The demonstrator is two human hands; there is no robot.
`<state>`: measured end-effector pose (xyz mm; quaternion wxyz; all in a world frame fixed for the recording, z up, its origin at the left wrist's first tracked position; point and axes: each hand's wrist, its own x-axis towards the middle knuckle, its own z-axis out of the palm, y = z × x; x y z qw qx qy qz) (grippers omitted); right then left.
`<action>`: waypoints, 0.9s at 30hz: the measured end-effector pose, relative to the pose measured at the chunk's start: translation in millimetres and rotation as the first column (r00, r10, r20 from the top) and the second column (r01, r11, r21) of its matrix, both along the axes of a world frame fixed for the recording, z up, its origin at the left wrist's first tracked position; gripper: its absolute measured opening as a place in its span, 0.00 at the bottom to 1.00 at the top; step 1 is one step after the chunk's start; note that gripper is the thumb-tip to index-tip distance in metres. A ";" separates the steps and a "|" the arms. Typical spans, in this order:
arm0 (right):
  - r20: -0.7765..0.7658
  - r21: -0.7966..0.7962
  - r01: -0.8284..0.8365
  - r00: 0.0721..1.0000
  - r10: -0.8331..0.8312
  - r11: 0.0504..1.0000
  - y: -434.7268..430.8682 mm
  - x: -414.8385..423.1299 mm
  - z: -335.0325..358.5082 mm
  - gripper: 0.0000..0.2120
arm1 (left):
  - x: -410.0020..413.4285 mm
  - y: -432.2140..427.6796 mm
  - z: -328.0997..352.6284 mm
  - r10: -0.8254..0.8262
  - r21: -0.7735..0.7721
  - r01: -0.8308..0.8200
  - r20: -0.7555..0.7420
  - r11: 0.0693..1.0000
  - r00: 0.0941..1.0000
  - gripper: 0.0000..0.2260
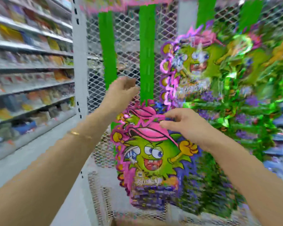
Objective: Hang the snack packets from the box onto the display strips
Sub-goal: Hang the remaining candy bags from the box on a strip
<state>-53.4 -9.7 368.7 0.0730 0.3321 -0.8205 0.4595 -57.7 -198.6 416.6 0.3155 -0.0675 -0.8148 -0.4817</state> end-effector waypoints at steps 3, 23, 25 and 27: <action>-0.227 0.110 0.131 0.968 -0.103 0.985 -9.6 -18.0 32.2 0.11 | -42.7 3.7 21.1 0.044 0.030 -0.047 0.092 0.998 0.995 0.17; -0.575 0.049 0.462 0.738 -0.353 0.885 -50.4 -78.5 82.3 0.11 | -55.6 -9.8 31.9 -0.242 0.215 0.189 0.254 0.958 0.936 0.11; -0.581 0.033 0.466 0.729 -0.362 0.884 -51.2 -76.8 81.4 0.11 | -53.6 -11.6 28.5 -0.296 0.230 0.240 0.253 0.943 0.921 0.05; -0.582 0.034 0.468 0.727 -0.363 0.883 -52.1 -74.6 79.7 0.09 | -54.1 -13.1 26.5 -0.316 0.255 0.252 0.250 0.934 0.915 0.09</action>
